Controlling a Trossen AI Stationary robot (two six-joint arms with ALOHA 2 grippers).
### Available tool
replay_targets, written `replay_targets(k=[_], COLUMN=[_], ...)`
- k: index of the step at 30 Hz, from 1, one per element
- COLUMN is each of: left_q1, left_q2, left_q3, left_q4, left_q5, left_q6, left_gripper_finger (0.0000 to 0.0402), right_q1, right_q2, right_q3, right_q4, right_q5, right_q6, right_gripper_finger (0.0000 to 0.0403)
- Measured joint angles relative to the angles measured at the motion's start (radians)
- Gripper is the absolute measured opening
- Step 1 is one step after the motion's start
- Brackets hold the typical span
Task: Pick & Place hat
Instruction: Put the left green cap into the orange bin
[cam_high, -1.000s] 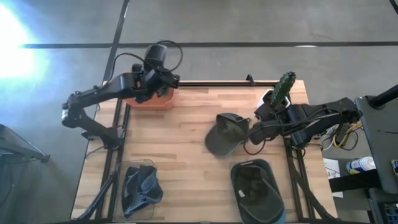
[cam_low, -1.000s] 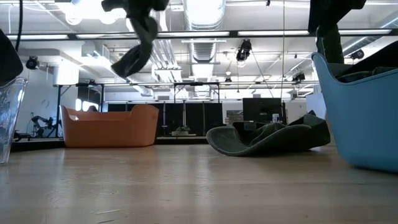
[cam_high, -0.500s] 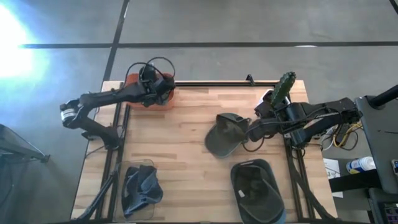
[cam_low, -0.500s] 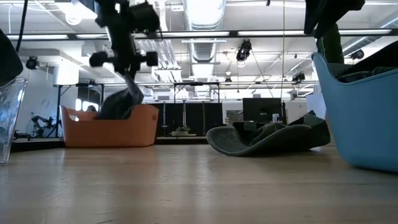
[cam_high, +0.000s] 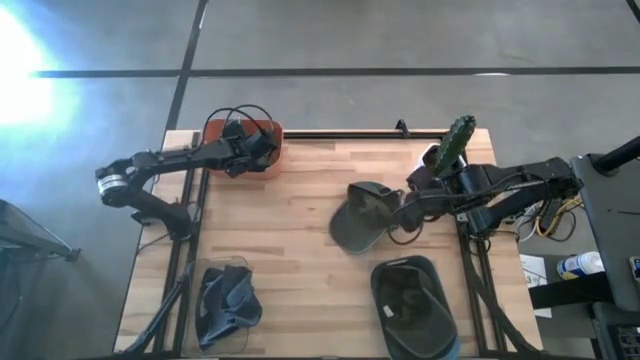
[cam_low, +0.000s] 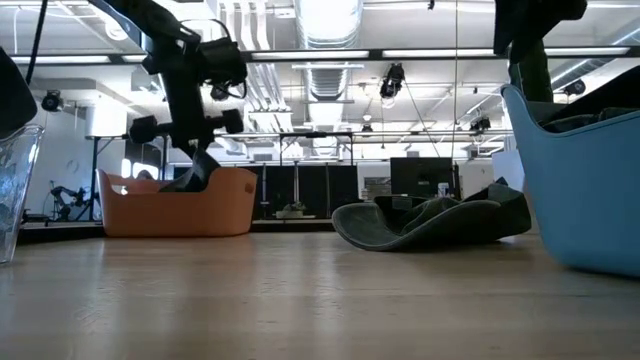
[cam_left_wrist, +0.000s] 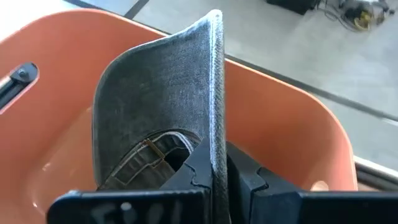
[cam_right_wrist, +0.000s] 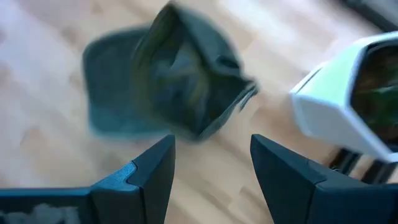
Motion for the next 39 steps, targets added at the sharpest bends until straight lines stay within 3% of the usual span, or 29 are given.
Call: replay_targets(k=[11, 18, 32, 39], left_q1=[-0.020, -0.020, -0.020, -0.020], left_q2=[-0.072, -0.089, -0.111, -0.111], left_q3=[0.132, 0.073, -0.113, -0.104], left_q4=[-0.160, -0.155, -0.136, -0.127], left_q5=[-0.129, -0.107, -0.054, -0.064], left_q6=[0.125, 0.147, -0.178, -0.155], left_gripper_finger=[0.0021, 0.0021, 0.0023, 0.0077], right_q1=[-0.044, -0.069, -0.068, -0.084], right_q2=[0.013, 0.038, 0.033, 0.027], right_q3=[-0.154, -0.180, -0.177, -0.165], right_q4=[0.330, 0.383, 0.436, 0.470], right_q5=[-0.162, -0.172, -0.150, -0.098], right_q6=[-0.213, -0.249, -0.322, -0.421], right_gripper_finger=[0.0206, 0.0206, 0.0206, 0.0206])
